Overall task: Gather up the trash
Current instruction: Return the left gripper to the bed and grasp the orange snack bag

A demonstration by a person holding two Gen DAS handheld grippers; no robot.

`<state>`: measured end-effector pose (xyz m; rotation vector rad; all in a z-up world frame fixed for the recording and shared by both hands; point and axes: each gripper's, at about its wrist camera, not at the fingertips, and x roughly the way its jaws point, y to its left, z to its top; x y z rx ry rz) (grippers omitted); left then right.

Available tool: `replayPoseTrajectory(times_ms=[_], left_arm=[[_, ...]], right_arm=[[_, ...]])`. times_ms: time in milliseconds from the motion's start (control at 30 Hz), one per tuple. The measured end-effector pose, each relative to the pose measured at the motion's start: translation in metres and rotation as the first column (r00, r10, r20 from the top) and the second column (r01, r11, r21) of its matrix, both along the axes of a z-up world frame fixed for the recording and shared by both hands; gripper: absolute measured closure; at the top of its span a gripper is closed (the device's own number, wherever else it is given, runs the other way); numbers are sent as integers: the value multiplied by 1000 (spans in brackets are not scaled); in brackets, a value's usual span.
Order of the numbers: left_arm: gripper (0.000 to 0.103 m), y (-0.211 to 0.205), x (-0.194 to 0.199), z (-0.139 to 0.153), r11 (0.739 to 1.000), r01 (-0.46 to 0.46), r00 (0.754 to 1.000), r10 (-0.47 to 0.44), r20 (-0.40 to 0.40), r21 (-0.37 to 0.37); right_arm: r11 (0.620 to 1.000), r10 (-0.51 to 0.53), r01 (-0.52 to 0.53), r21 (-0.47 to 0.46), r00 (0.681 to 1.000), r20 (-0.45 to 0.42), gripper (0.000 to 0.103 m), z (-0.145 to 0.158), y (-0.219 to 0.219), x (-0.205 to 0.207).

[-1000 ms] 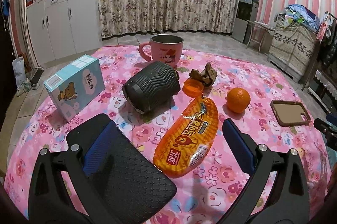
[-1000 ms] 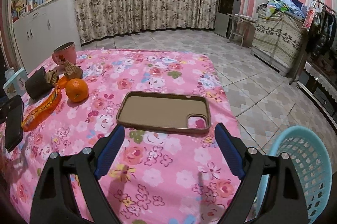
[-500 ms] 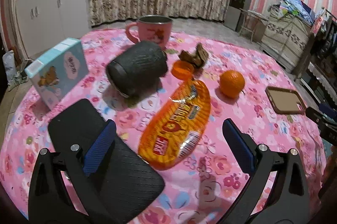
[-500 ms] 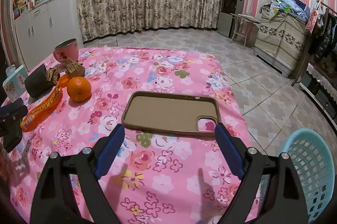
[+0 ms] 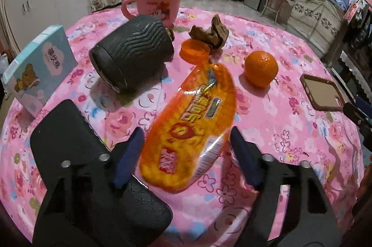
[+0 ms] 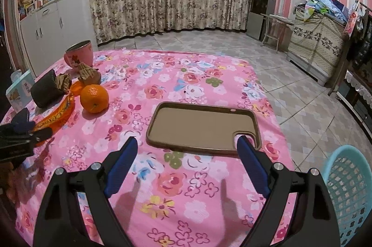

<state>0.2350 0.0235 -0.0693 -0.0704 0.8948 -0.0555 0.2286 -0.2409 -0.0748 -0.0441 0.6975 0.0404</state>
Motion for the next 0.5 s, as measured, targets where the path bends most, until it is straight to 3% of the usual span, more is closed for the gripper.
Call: replayPoseTrajectory(times_ms=[267,500], left_arm=[[96,9,-1,8,1000,13,999,-12,42,-16],[99,22,-13,33,1000,-9,987,11,161,-11]], right_arm=[[999,36,-36,-8,999,-1,17,2,18,6],[997,73,-73,-24,997,-8,17,1,38,14]])
